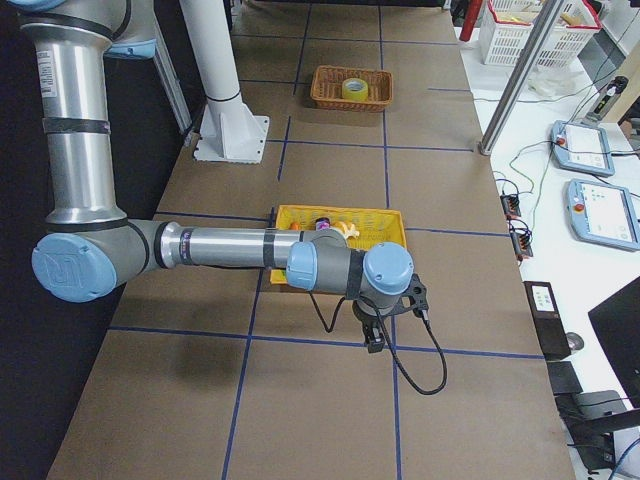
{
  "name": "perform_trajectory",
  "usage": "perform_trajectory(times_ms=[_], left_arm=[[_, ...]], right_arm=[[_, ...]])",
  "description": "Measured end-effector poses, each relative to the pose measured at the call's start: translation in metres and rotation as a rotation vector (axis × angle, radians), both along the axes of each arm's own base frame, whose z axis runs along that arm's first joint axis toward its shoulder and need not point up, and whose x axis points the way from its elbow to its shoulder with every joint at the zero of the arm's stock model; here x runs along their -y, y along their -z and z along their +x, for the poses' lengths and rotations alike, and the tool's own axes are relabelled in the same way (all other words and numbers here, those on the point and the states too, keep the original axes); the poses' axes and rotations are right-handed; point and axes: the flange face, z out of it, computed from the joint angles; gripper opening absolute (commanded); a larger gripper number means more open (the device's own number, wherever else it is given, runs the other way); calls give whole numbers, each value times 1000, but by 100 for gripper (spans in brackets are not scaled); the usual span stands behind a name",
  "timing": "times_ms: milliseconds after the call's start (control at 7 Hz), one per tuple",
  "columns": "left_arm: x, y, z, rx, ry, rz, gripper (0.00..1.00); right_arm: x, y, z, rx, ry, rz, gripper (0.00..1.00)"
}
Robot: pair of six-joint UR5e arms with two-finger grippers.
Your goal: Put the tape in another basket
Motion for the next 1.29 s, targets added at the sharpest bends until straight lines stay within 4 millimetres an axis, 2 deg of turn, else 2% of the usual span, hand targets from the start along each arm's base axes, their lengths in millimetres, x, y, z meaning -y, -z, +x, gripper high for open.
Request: perform_trajectory(times_ms=[286, 429, 714, 1286], left_arm=[[-16, -33, -36, 0, 26, -21, 100], [-25, -44, -43, 0, 26, -29, 100], [-41, -60, -46, -4, 25, -53, 100], [-46, -74, -46, -2, 23, -79, 100]], right_arm=[[3, 4, 0, -1, -29, -25, 100], [3, 5, 0, -1, -36, -32, 100], [3, 3, 0, -1, -40, -38, 100], [-1, -5, 3, -39, -39, -53, 100]])
